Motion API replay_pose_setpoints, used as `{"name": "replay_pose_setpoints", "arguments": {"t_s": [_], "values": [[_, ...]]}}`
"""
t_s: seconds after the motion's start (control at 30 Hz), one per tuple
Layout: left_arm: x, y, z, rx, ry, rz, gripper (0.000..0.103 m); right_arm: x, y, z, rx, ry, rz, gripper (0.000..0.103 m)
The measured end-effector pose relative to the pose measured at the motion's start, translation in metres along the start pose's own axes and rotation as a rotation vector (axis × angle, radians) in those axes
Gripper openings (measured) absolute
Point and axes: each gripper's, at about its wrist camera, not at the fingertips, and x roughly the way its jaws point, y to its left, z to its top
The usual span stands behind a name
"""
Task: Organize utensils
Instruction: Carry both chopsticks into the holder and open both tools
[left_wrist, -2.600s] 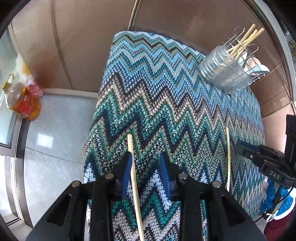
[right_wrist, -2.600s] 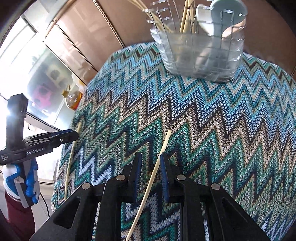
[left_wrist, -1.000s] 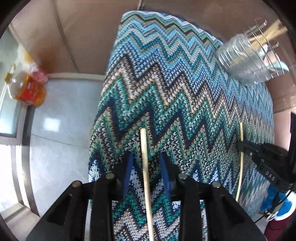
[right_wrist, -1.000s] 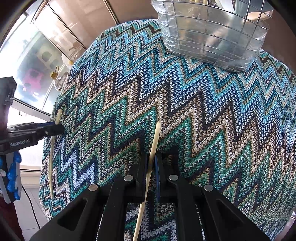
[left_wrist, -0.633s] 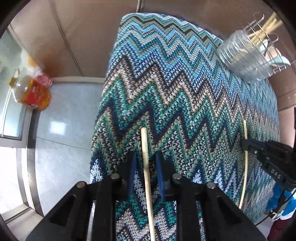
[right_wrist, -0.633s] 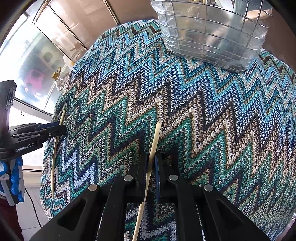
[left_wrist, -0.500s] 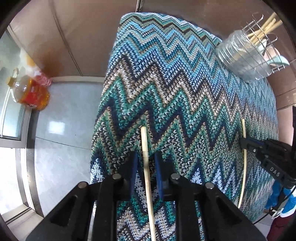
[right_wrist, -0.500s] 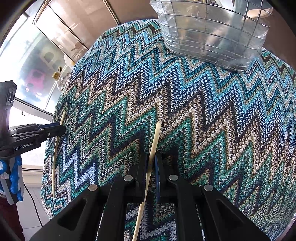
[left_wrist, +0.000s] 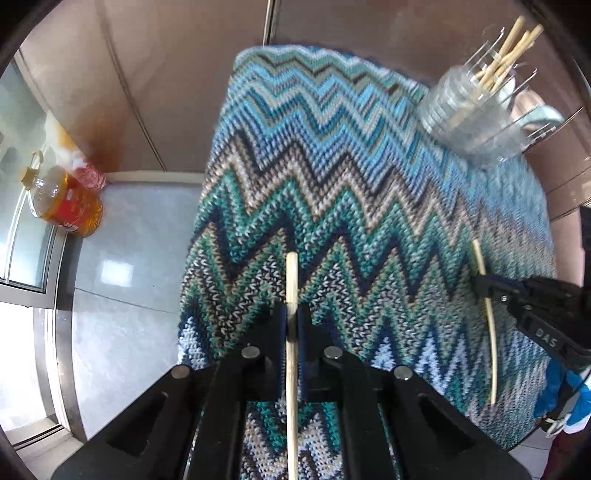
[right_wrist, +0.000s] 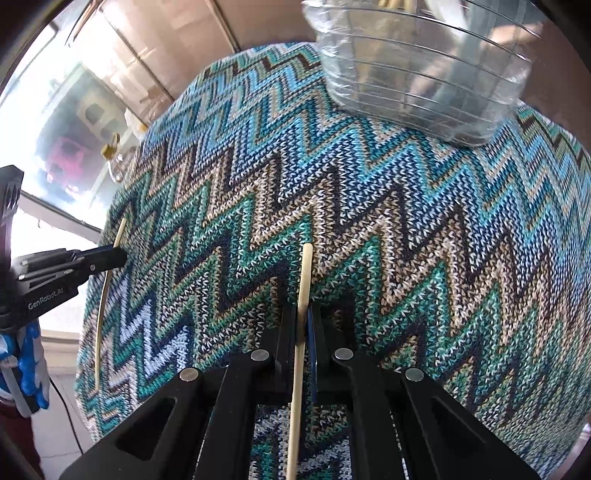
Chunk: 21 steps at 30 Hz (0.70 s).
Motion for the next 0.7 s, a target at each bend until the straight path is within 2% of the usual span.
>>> {"name": "replay_pose_setpoints", "arguments": {"t_s": [0.23, 0.37, 0.47, 0.53, 0.7], "values": [[-0.048, -0.007, -0.008, 0.005, -0.078, -0.052, 0.005, -0.044, -0.014, -0.016, 0.027, -0.114, 0.082, 0.005], [-0.067, -0.012, -0.008, 0.024, -0.129, -0.109, 0.005, -0.072, -0.024, -0.029, 0.027, -0.219, 0.161, 0.005], [-0.094, -0.026, -0.006, 0.051, -0.209, -0.166, 0.005, -0.101, -0.024, -0.035, 0.022, -0.327, 0.193, 0.005], [-0.121, -0.041, 0.001, 0.066, -0.297, -0.217, 0.005, -0.125, -0.028, -0.032, 0.025, -0.42, 0.217, 0.005], [-0.171, -0.076, 0.028, 0.102, -0.509, -0.287, 0.005, -0.188, -0.028, -0.001, 0.002, -0.716, 0.214, 0.005]]}}
